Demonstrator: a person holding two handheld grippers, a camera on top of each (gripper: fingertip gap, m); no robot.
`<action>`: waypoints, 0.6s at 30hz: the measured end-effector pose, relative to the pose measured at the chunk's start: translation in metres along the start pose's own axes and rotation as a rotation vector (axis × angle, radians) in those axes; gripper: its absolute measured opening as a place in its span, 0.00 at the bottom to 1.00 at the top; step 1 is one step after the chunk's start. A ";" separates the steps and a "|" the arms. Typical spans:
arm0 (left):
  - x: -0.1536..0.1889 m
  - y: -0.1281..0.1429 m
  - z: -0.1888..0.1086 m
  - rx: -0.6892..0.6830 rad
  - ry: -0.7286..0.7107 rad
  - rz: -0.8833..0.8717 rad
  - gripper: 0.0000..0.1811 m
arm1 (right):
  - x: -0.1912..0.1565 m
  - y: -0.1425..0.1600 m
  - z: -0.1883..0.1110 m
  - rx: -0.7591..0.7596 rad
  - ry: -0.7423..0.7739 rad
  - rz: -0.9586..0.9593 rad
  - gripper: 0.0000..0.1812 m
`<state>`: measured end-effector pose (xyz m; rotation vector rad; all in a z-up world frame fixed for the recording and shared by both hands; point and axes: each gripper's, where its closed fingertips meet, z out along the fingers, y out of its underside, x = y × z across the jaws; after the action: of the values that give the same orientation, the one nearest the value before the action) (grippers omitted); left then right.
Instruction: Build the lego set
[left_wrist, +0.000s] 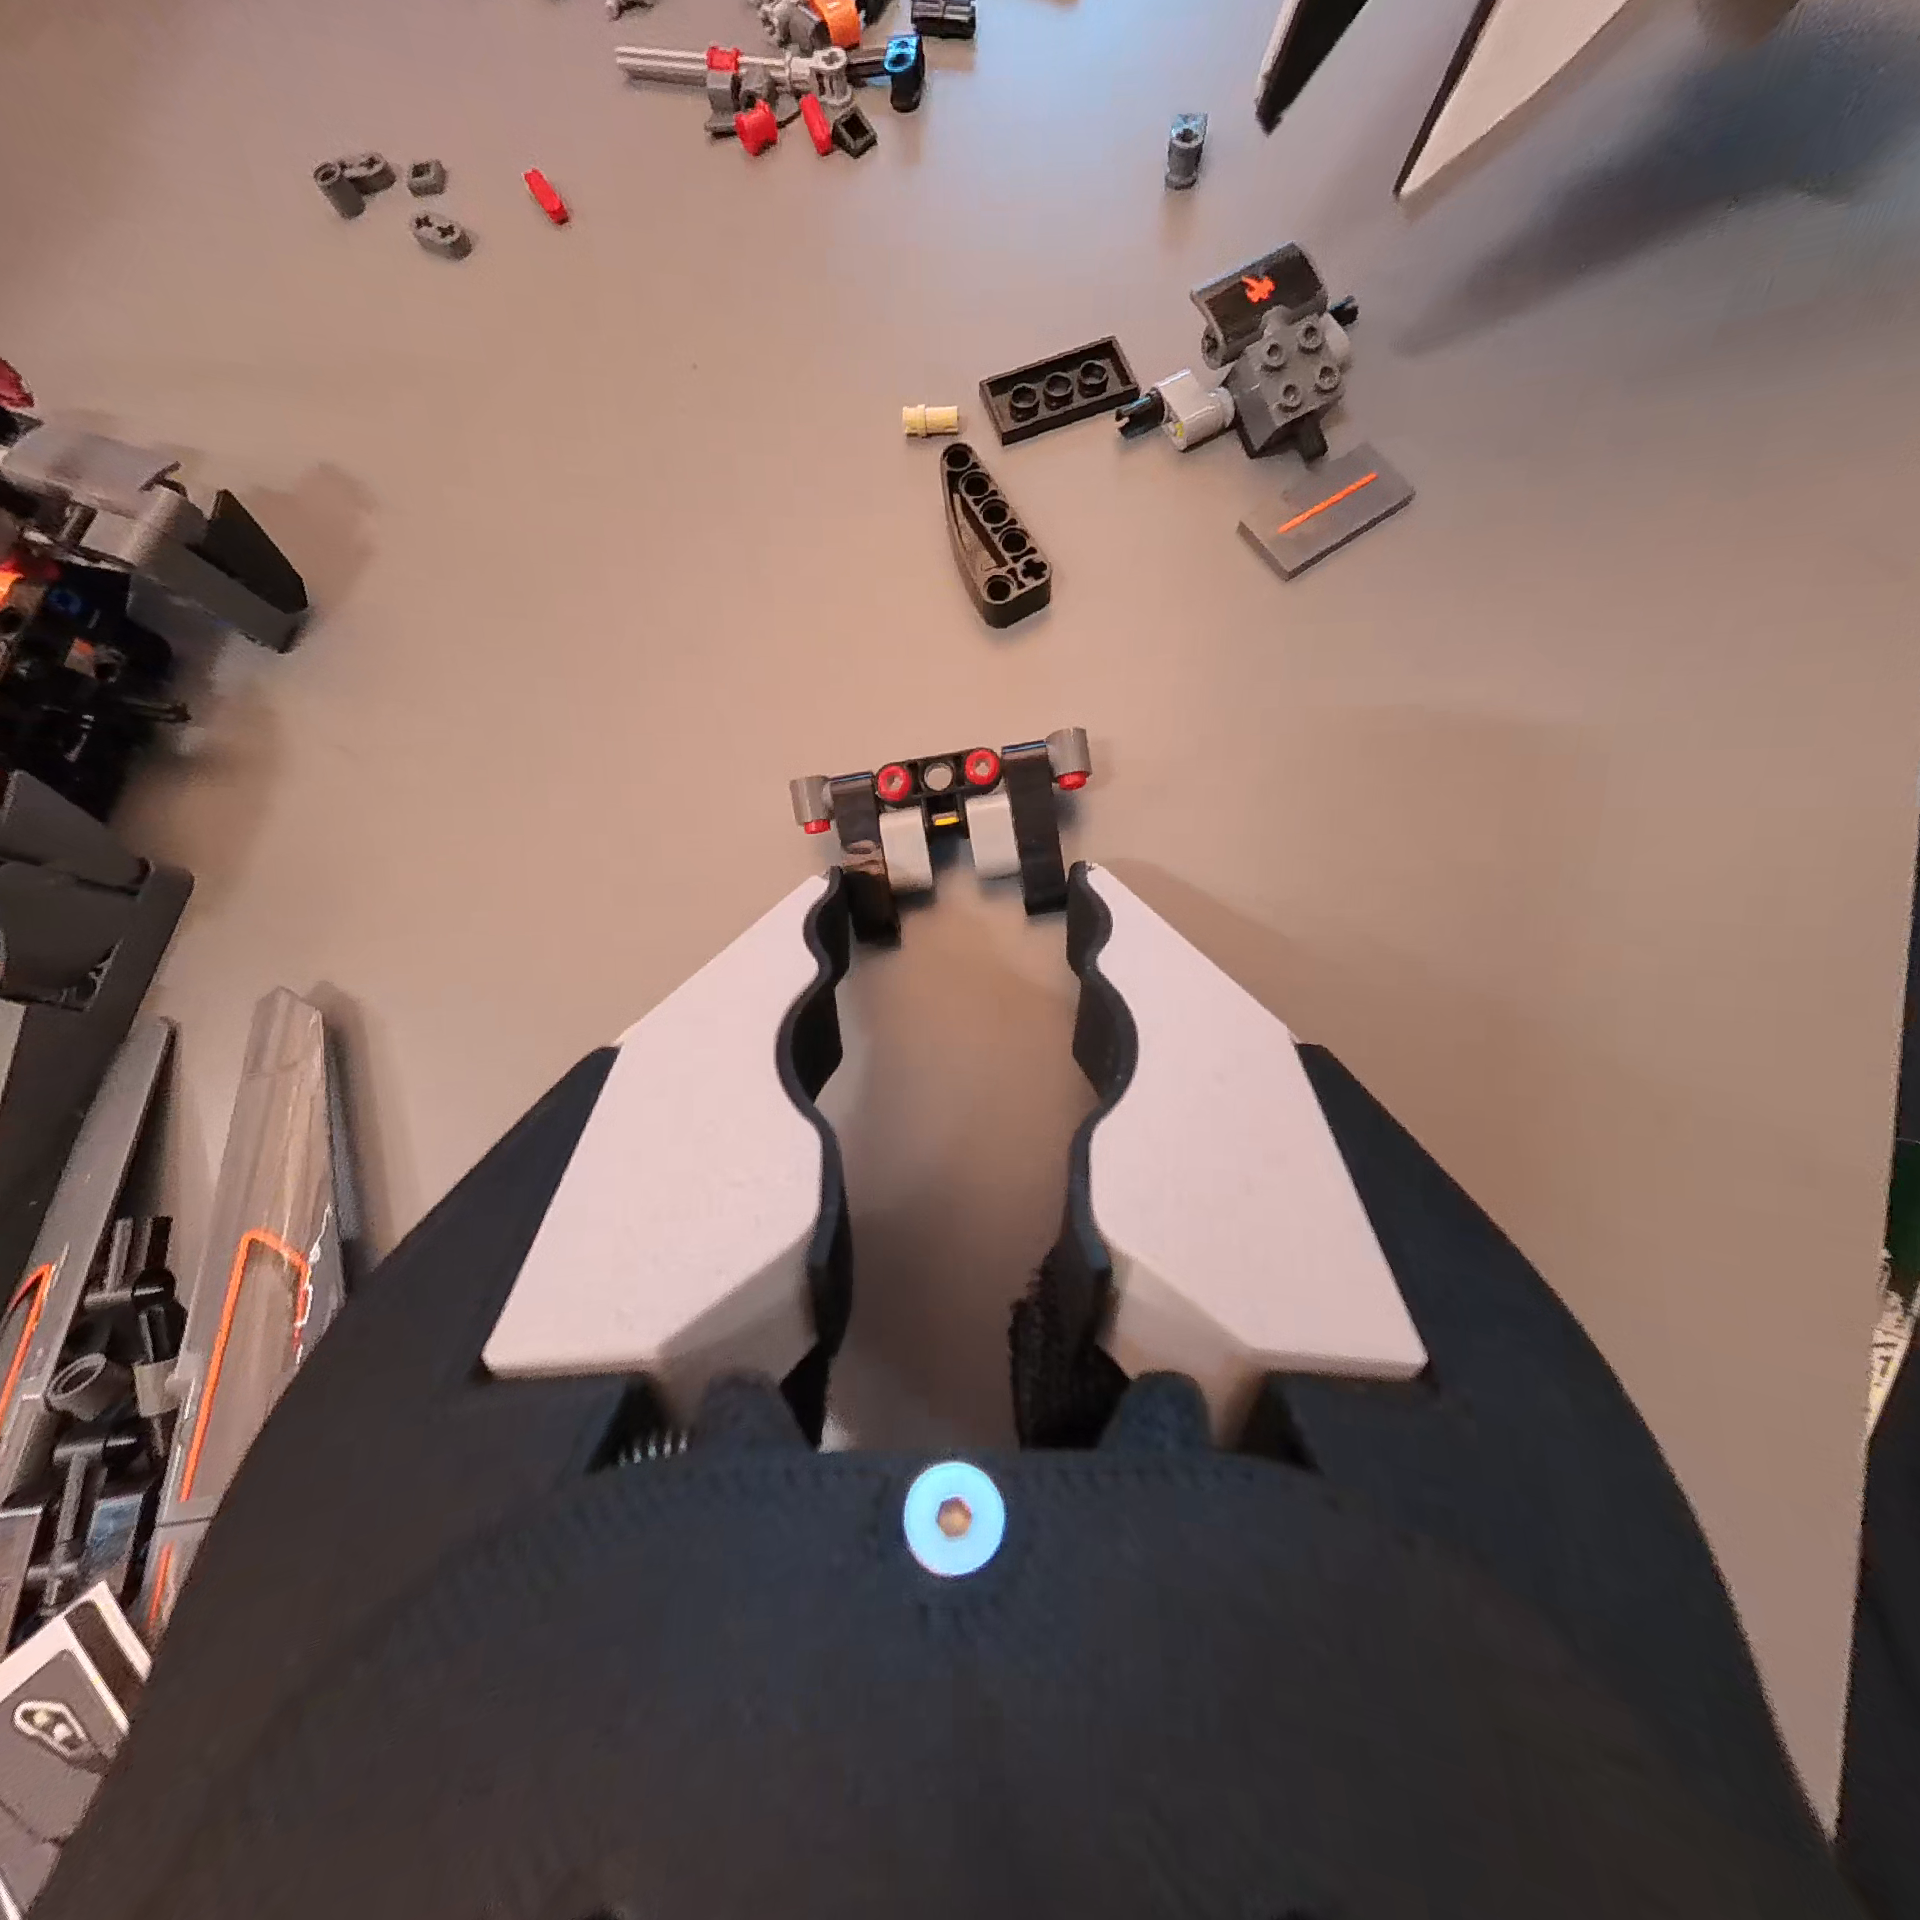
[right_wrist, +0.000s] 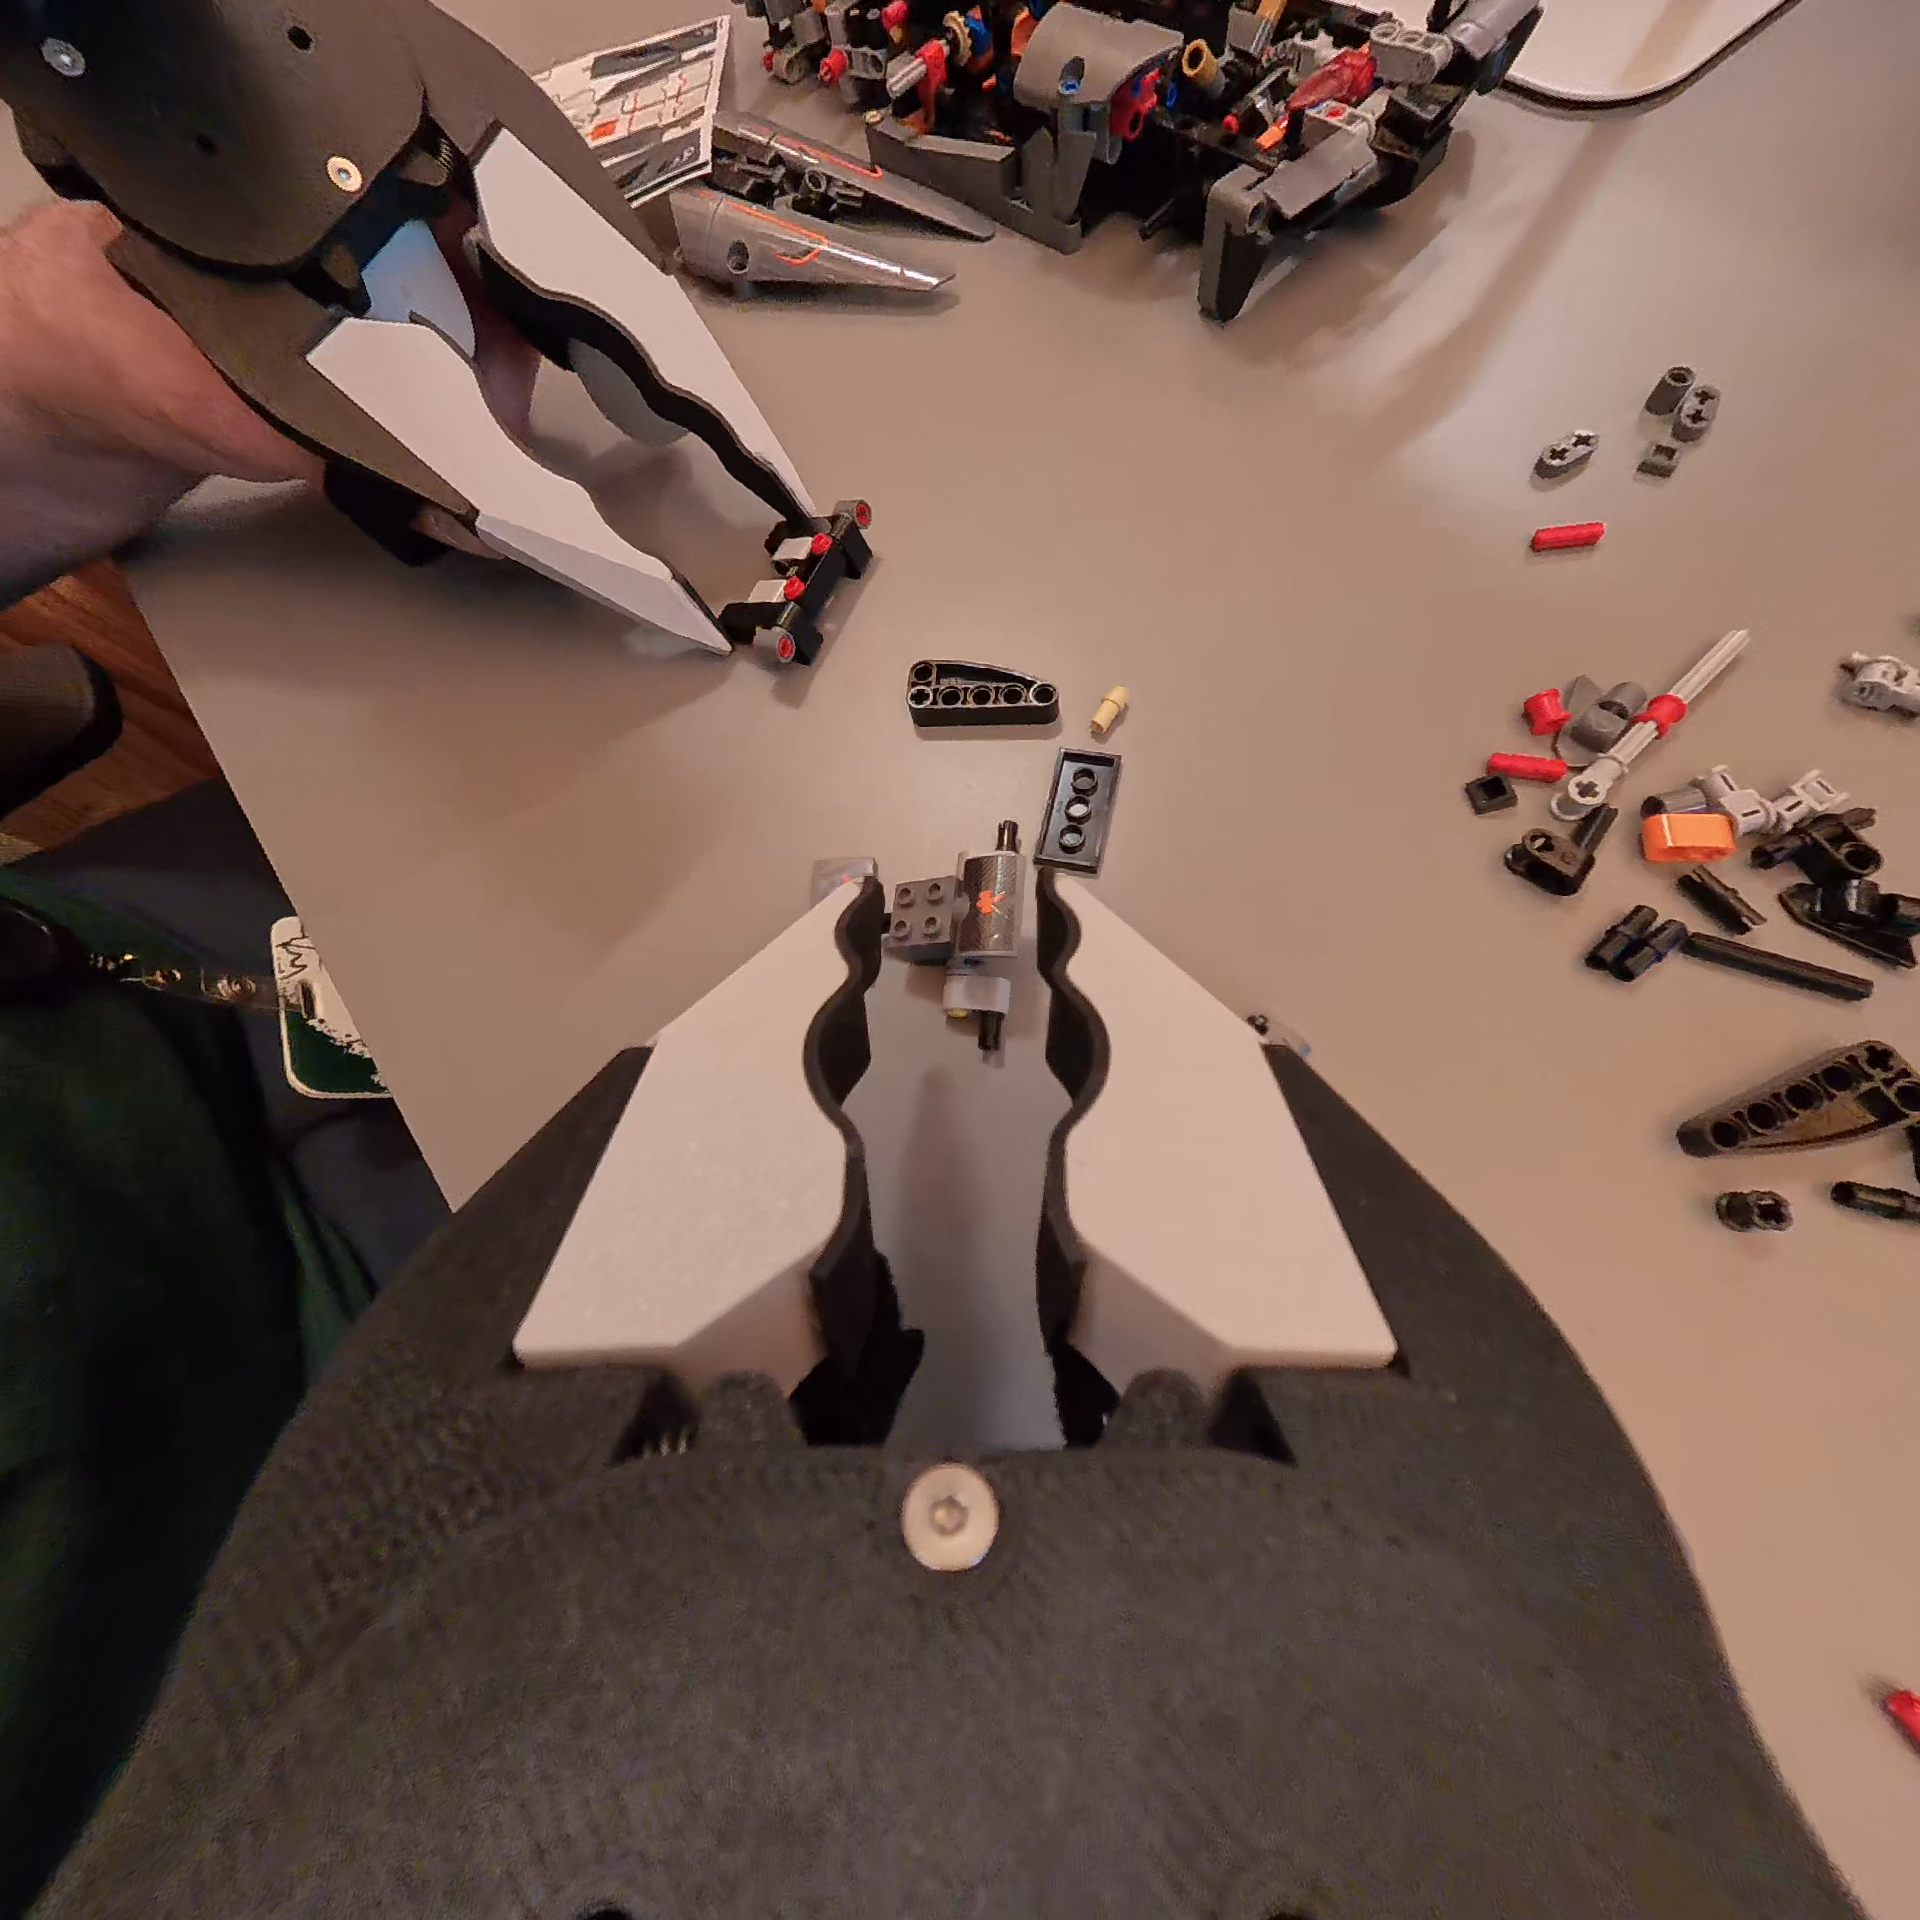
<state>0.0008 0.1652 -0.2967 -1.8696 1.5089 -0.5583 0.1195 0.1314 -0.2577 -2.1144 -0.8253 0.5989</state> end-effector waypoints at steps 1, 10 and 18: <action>0.000 0.000 0.000 -0.001 0.006 -0.005 0.22 | 0.001 -0.001 -0.001 0.002 0.004 -0.001 0.16; 0.000 0.000 0.002 -0.005 0.051 -0.011 0.24 | 0.043 -0.003 -0.027 0.021 0.149 0.022 0.17; -0.002 -0.005 0.008 -0.006 0.074 -0.001 0.26 | 0.099 0.006 -0.051 -0.016 0.300 0.067 0.18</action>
<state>0.0096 0.1693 -0.2982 -1.8728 1.5582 -0.6310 0.2215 0.1744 -0.2466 -2.1840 -0.5948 0.2977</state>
